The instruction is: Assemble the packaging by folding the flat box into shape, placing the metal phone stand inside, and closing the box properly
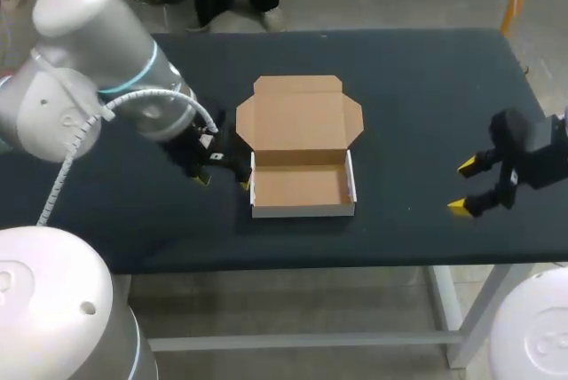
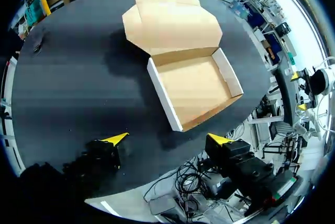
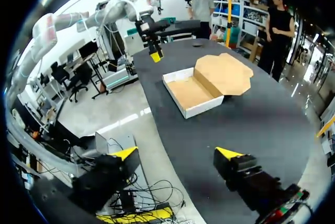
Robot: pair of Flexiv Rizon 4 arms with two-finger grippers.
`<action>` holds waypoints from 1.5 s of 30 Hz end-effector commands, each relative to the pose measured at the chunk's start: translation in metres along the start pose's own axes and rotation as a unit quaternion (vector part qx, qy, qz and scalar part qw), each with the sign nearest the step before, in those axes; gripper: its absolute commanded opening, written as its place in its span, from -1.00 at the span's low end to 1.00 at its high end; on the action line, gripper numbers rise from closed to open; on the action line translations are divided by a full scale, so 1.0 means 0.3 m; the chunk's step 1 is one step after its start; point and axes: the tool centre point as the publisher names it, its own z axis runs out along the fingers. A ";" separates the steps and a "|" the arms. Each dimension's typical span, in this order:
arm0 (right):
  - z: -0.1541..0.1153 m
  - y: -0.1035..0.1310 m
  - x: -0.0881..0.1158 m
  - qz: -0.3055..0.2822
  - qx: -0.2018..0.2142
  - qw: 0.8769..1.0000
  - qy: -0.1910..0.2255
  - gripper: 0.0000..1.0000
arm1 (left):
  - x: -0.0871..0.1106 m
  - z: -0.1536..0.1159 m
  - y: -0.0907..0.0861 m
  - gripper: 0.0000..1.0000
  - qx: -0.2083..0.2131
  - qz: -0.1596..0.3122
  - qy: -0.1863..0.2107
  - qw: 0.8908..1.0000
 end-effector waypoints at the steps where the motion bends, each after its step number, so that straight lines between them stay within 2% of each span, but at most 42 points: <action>1: -0.019 0.007 0.009 0.015 0.004 1.000 -0.005 1.00 | -0.027 -0.083 0.067 1.00 0.041 -0.001 0.050 0.998; 10: -0.067 -0.007 0.017 0.082 0.010 0.996 -0.023 1.00 | -0.053 -0.195 0.139 1.00 0.057 -0.018 0.045 0.997; 17: -0.115 -0.032 0.018 0.150 0.015 0.988 -0.040 1.00 | -0.057 -0.263 0.165 1.00 0.066 -0.045 0.030 0.996; 24: -0.194 -0.050 0.024 0.201 0.029 0.977 -0.069 1.00 | -0.060 -0.318 0.185 1.00 0.055 -0.075 0.000 0.996; 36: -0.262 -0.067 0.016 0.264 0.072 0.957 -0.096 1.00 | -0.059 -0.429 0.216 1.00 0.051 -0.128 -0.049 0.989; 45: -0.307 -0.077 0.011 0.324 0.100 0.934 -0.115 1.00 | -0.065 -0.485 0.225 1.00 0.050 -0.159 -0.067 0.984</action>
